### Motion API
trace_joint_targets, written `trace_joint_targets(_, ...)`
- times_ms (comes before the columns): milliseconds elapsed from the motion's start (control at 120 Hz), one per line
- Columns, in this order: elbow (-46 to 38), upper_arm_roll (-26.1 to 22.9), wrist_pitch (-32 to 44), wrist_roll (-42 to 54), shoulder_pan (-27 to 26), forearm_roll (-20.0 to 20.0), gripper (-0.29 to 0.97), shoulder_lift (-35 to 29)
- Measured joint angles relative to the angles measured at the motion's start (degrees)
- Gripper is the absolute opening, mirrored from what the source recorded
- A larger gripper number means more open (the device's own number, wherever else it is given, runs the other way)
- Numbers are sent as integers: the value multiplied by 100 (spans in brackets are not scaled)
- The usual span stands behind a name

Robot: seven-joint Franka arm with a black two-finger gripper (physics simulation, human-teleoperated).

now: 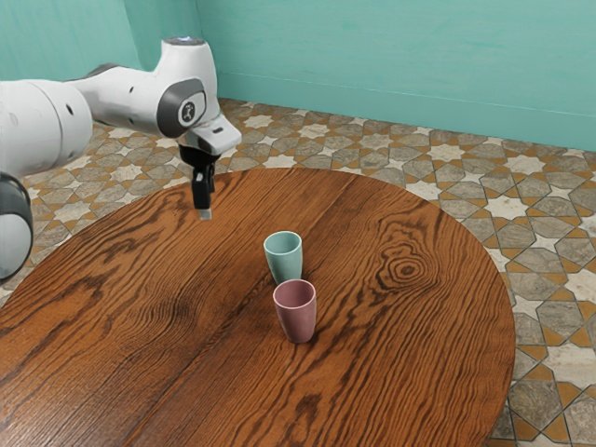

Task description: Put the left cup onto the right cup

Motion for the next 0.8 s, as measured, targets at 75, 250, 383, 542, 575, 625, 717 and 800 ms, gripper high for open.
trace_joint_targets(75,200,0,37,2,-31,-74,68,166)
trace_joint_targets(250,646,-8,12,5,-124,-167,68,442)
trace_joint_targets(383,881,-9,-8,9,-146,-192,68,672)
trace_joint_targets(542,1099,-10,15,13,-187,-218,68,914)
trace_joint_targets(575,1150,-10,22,14,-204,-221,68,966)
trace_joint_targets(625,1217,-10,39,16,-236,-226,68,1028)
trace_joint_targets(717,1264,-9,99,19,-311,-230,68,1101)
trace_joint_targets(800,1268,-9,186,24,-400,-232,68,1139)
